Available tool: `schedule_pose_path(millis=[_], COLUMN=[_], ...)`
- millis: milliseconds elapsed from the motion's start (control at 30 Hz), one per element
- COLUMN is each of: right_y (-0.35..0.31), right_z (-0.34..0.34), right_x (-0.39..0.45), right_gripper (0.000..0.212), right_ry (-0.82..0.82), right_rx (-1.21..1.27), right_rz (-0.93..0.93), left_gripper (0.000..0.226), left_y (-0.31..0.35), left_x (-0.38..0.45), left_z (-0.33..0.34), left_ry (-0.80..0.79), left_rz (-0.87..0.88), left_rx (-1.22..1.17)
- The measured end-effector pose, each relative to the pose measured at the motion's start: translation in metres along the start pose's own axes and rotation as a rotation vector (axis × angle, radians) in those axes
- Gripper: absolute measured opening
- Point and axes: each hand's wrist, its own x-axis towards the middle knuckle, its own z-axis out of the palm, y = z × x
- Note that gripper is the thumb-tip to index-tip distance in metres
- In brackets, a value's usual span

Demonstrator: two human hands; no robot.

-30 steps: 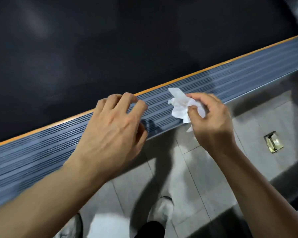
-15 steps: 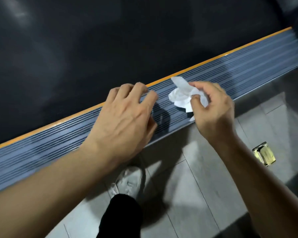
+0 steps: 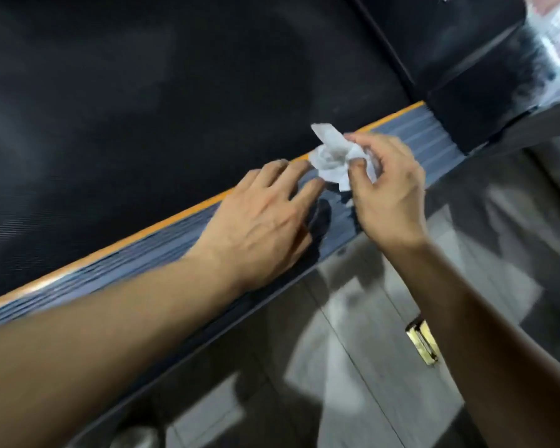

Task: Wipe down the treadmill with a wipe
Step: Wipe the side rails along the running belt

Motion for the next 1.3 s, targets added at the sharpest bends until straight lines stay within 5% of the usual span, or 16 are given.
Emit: schedule_pose_path(millis=[233,300,433,600,767,967,1067,1167,1300], right_y=[0.085,0.113,0.136,0.153,0.186,0.165,0.169,0.179,0.196], right_z=[-0.023,-0.016,0.001,-0.004,-0.018,-0.021,-0.030,-0.040,-0.037], right_x=[0.050,0.061,0.055,0.072,0.122,0.075,0.085,0.109,0.119], right_gripper=[0.036,0.039,0.046,0.048,0.047,0.048,0.046,0.045,0.048], right_ry=[0.114,0.000,-0.327,-0.310,-0.248,-0.421,-0.367,-0.233,-0.390], right_rx=[-0.181,-0.226,-0.181,-0.209,-0.392,-0.176,-0.181,-0.292,-0.285], right_rz=[-0.269,-0.323,-0.186,-0.176,0.023,-0.273,-0.346,-0.309,-0.168], left_gripper=[0.071,0.071,0.070,0.069,0.069,0.069,0.069,0.068,0.068], left_y=[0.002,0.002,0.004,0.002,0.001,0.001,0.002,0.002,0.000], left_x=[0.032,0.030,0.032,0.034,0.033,0.034,0.033,0.032,0.031], left_z=[0.048,0.052,0.052,0.056,0.061,0.062,0.063,0.063,0.065], left_ry=[-0.084,-0.069,-0.050,-0.032,-0.025,-0.021,-0.022,-0.015,0.001], left_rz=[0.042,0.021,0.000,-0.010,-0.011,-0.014,-0.008,-0.005,-0.008], left_rx=[0.051,0.046,0.039,0.039,0.050,0.071,0.077,0.072,0.053])
